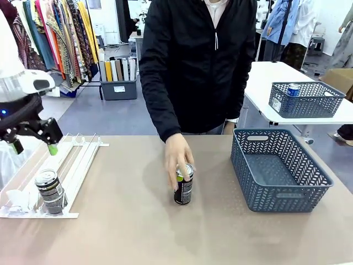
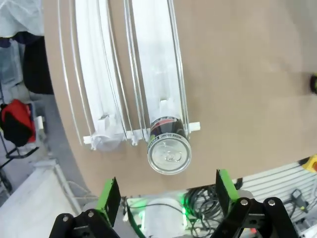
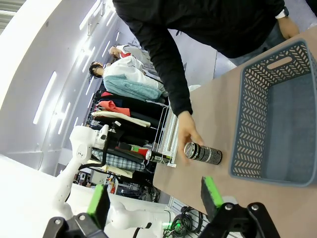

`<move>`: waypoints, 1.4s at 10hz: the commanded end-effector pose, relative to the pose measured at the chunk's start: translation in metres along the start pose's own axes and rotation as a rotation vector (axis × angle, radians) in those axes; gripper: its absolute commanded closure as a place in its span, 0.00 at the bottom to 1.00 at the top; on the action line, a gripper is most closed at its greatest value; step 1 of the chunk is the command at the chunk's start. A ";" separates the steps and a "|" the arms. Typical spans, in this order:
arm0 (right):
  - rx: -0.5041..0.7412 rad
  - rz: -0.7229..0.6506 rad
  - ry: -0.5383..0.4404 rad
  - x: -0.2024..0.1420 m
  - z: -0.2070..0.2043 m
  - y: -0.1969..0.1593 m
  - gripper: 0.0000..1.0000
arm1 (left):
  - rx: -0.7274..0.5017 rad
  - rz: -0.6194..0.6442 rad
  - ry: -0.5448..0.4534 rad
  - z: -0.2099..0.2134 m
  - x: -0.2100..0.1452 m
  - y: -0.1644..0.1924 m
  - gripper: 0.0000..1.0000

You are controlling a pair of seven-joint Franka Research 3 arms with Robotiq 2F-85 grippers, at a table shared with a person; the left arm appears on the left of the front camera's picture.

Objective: Retrieve and store the cans from the dispenser.
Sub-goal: Pick up one can from the Automatic Can Dispenser and place it in the middle of the table.

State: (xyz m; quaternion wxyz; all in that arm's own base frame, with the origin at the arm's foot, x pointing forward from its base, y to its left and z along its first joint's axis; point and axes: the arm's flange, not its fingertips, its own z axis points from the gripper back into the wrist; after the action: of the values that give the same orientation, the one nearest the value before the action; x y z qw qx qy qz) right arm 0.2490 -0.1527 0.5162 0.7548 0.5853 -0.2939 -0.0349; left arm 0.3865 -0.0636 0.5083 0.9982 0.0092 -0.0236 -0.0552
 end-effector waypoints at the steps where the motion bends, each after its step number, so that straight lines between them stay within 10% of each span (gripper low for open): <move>1: 0.026 0.024 -0.018 0.003 -0.002 0.002 0.00 | 0.043 -0.007 0.071 -0.024 -0.003 -0.001 0.00; 14: 0.026 0.024 -0.018 0.003 -0.002 0.002 0.00 | -0.056 0.092 0.137 -0.102 0.005 -0.005 0.00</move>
State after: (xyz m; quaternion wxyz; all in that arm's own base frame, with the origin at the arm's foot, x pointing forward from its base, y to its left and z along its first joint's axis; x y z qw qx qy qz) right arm 0.2490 -0.1527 0.5162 0.7548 0.5853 -0.2940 -0.0349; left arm 0.3964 -0.0694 0.4028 0.9988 -0.0042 0.0438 -0.0202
